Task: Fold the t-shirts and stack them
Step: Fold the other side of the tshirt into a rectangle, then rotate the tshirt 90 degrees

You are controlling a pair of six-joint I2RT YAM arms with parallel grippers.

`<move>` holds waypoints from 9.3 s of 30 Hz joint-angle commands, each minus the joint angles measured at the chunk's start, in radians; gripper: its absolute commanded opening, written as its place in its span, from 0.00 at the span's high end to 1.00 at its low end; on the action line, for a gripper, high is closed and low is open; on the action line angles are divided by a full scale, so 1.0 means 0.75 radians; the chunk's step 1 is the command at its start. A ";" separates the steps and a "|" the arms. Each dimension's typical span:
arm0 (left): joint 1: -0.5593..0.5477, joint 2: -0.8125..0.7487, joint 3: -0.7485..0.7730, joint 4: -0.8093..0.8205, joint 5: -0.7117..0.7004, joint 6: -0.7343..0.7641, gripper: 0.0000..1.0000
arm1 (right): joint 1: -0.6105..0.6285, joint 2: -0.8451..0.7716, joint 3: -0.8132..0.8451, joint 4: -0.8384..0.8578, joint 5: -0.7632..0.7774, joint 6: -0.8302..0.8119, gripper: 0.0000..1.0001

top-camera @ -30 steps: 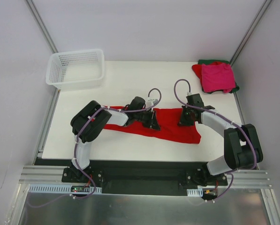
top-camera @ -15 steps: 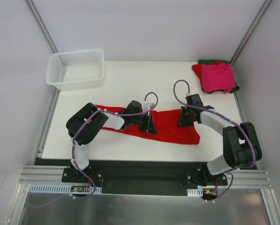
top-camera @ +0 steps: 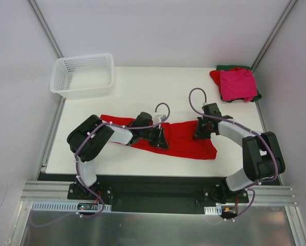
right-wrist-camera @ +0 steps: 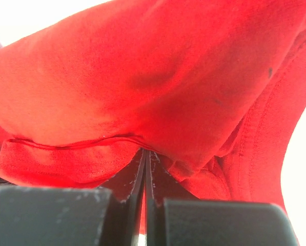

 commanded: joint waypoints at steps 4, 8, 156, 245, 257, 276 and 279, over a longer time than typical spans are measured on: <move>-0.020 -0.036 0.038 0.013 0.011 -0.012 1.00 | 0.007 0.006 0.000 0.013 0.000 -0.017 0.99; -0.022 -0.081 0.038 -0.003 0.009 -0.007 1.00 | 0.007 0.016 0.000 0.013 -0.008 -0.015 0.99; 0.019 0.442 0.271 0.563 0.493 -0.443 1.00 | 0.007 -0.638 0.114 -0.323 0.309 -0.124 0.99; 0.581 0.189 0.980 -1.265 -0.634 0.563 0.98 | 0.533 -0.342 -0.078 -0.166 0.192 -0.150 0.99; 0.598 0.267 1.007 -1.333 -0.544 0.555 1.00 | 0.731 -0.236 -0.131 -0.098 0.321 -0.009 0.99; 0.571 0.287 0.895 -1.343 -0.574 0.522 1.00 | 0.791 -0.010 -0.055 -0.098 0.401 0.054 0.99; 0.563 0.279 0.866 -1.345 -0.564 0.506 1.00 | 0.789 0.026 -0.027 -0.102 0.407 0.054 0.99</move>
